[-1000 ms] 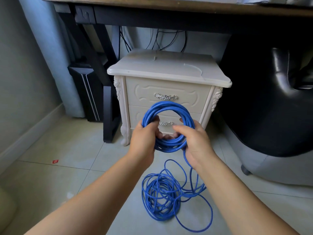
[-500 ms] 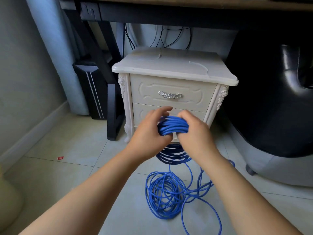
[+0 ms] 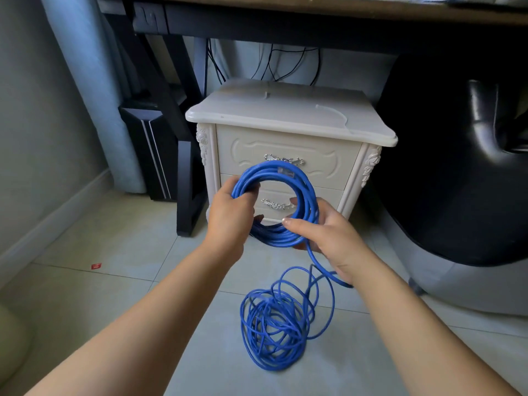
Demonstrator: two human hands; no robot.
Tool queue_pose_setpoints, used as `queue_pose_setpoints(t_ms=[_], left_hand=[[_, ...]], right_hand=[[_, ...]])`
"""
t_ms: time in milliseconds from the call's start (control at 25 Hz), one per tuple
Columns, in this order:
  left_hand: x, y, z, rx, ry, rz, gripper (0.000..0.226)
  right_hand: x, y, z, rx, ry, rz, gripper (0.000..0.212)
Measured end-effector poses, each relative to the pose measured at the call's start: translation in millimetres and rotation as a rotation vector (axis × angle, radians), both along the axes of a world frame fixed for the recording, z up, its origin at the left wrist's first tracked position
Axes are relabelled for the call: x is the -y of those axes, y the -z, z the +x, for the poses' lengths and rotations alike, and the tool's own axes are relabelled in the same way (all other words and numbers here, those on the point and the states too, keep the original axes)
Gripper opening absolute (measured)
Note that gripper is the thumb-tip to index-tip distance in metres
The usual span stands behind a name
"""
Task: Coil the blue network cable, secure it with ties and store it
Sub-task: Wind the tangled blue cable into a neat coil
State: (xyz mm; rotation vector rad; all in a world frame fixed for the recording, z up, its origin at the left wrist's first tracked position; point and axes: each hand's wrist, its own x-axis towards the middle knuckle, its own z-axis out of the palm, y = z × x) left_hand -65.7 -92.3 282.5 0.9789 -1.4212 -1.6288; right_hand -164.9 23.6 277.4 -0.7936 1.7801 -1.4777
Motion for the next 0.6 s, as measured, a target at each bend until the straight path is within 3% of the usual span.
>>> queue_pose_setpoints(t_ms=[200,280,480,600], left_hand=[[-16,7,-8,-0.064,0.009,0.283,0.008],[-22,13,-9,-0.020,0.077,0.289,0.010],[-24,8,5,0.150,0.365,0.100,0.026],[-18,5,12,0.131,0.385,-0.193,0.072]], right_hand=[[13,11,20,0.238,0.216,-0.206,0.031],[14,11,16,0.244,0.336,-0.254,0.022],[5,3,-5,-0.064,0.395,-0.159,0.027],[2,1,-12,-0.307,0.372,-0.037,0.028]])
